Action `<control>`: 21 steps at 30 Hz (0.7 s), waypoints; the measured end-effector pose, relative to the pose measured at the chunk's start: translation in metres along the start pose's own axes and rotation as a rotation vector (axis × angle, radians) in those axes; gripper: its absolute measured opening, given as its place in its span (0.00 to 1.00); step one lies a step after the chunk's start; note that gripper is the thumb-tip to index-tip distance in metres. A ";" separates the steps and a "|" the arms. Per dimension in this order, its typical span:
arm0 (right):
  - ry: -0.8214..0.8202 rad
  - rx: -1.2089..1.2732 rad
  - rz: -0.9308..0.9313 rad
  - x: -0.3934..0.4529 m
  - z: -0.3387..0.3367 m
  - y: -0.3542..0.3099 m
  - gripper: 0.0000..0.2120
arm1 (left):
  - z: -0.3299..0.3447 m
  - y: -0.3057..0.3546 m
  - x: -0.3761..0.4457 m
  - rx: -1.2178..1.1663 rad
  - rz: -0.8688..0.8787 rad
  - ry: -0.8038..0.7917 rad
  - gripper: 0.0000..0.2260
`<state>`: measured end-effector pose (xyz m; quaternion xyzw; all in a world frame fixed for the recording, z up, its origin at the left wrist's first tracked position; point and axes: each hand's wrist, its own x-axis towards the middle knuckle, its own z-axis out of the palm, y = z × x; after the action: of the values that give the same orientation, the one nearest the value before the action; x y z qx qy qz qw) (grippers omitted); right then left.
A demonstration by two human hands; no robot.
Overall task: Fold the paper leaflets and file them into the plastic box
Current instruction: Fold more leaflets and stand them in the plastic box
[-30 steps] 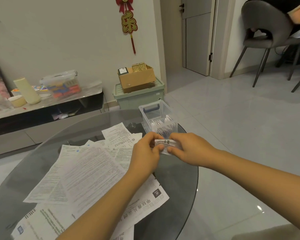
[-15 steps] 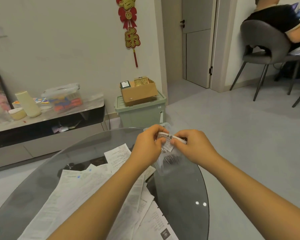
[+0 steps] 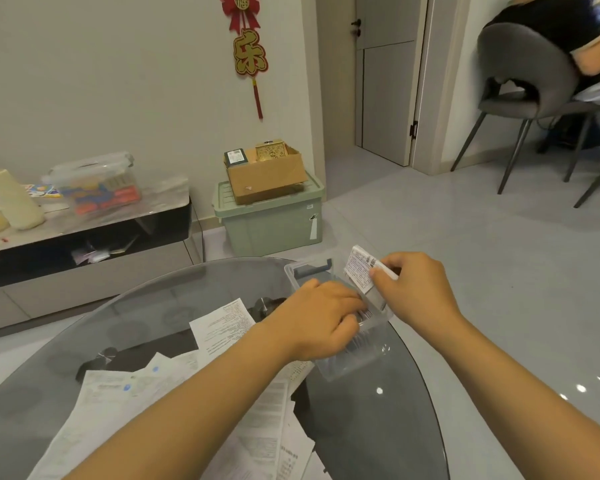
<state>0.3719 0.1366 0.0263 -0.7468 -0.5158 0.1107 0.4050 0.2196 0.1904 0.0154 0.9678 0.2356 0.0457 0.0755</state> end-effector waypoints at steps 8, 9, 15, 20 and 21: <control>-0.023 -0.044 0.011 0.002 0.002 -0.004 0.07 | 0.007 -0.008 -0.002 0.012 0.036 0.034 0.31; -0.028 -0.059 0.004 0.001 0.002 -0.006 0.07 | 0.007 -0.009 -0.003 0.013 0.036 0.045 0.30; -0.088 -0.151 -0.017 -0.005 0.003 -0.012 0.09 | 0.006 -0.011 -0.008 0.011 0.022 0.039 0.27; -0.097 -0.260 -0.030 -0.007 0.009 -0.015 0.08 | 0.007 -0.012 -0.012 -0.042 0.010 0.064 0.26; -0.090 -0.278 -0.032 -0.007 0.010 -0.015 0.08 | 0.008 -0.012 -0.013 -0.039 0.007 0.060 0.27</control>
<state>0.3523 0.1375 0.0288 -0.7816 -0.5557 0.0650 0.2757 0.2038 0.1944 0.0051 0.9652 0.2335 0.0795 0.0870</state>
